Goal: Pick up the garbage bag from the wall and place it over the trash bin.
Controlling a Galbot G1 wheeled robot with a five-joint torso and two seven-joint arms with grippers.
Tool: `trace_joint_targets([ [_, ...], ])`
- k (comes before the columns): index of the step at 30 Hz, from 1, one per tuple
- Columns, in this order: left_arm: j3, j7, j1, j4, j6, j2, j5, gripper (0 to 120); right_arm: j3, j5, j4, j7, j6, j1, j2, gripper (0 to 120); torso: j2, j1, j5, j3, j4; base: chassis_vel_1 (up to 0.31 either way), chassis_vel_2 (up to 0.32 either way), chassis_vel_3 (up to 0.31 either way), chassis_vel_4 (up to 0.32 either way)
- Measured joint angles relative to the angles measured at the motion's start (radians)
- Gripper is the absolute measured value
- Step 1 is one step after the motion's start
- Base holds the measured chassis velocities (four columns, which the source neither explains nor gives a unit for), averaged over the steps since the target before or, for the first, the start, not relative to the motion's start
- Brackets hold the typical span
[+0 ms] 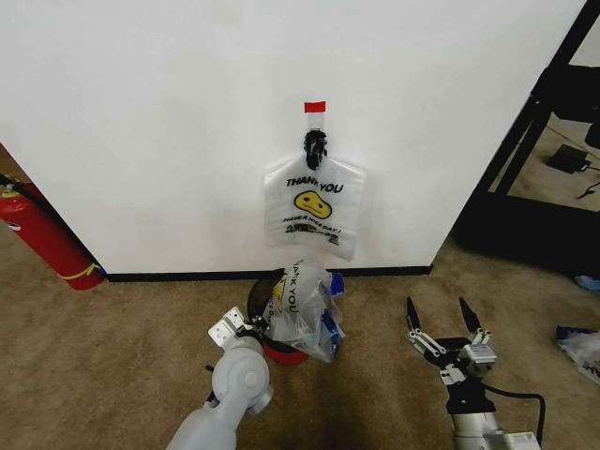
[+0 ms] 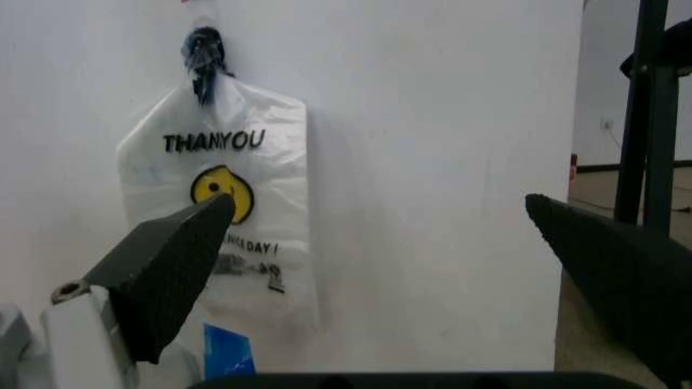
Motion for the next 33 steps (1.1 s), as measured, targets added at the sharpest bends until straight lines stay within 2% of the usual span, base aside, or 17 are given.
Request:
trace_joint_targets([
  [3, -0.005, 0.001, 0.001, -0.002, 0.002, 0.002, -0.003, 25, 0.001, 0.001, -0.002, 0.000, 0.001, 0.001, 0.000, 100, 0.000, 0.000, 0.0001, 0.000, 0.0001, 0.000, 0.000, 0.000, 0.000],
  [9, -0.022, 0.001, 0.003, -0.015, 0.005, 0.017, -0.004, 49, -0.001, 0.002, -0.004, -0.002, 0.004, 0.001, 0.002, 100, 0.000, 0.000, 0.0004, 0.000, 0.0001, 0.000, 0.000, 0.000, 0.000],
  [11, -0.024, 0.002, 0.004, -0.016, 0.006, 0.021, -0.004, 52, -0.002, 0.002, -0.004, -0.002, 0.004, 0.001, 0.003, 100, 0.000, 0.000, 0.0003, 0.000, 0.0001, 0.000, 0.000, 0.000, 0.000],
  [13, -0.028, 0.011, 0.013, -0.021, 0.007, 0.041, 0.006, 64, -0.006, 0.002, -0.004, -0.003, 0.005, 0.003, 0.004, 100, 0.000, 0.000, 0.0003, 0.000, 0.0002, 0.000, 0.000, 0.000, 0.000],
  [16, -0.038, 0.020, 0.030, -0.035, 0.008, 0.069, 0.017, 74, -0.008, 0.001, -0.003, -0.003, 0.005, 0.005, 0.004, 100, 0.000, 0.000, 0.0003, 0.000, 0.0002, 0.000, 0.000, 0.000, 0.000],
  [17, -0.038, 0.020, 0.030, -0.035, 0.008, 0.069, 0.017, 74, -0.008, 0.001, -0.003, -0.003, 0.005, 0.005, 0.004, 100, 0.000, 0.000, 0.0003, 0.000, 0.0002, 0.000, 0.000, 0.000, 0.000],
  [22, -0.085, 0.046, 0.088, -0.081, 0.033, 0.130, 0.068, 95, -0.016, -0.014, -0.004, 0.002, 0.004, 0.002, -0.011, 100, 0.000, 0.000, 0.0003, 0.000, 0.0003, 0.000, 0.000, 0.000, 0.000],
  [27, -0.123, 0.074, 0.121, -0.124, 0.031, 0.158, 0.088, 100, -0.036, -0.023, 0.006, 0.033, -0.034, 0.008, -0.037, 100, 0.000, 0.000, 0.0003, 0.000, 0.0003, 0.000, 0.000, 0.000, 0.000],
  [33, -0.105, 0.088, 0.144, -0.170, 0.033, 0.155, 0.105, 100, -0.065, -0.038, -0.002, 0.050, -0.052, 0.035, -0.051, 100, 0.000, 0.000, 0.0002, 0.000, 0.0001, 0.000, 0.000, 0.000, 0.000],
])
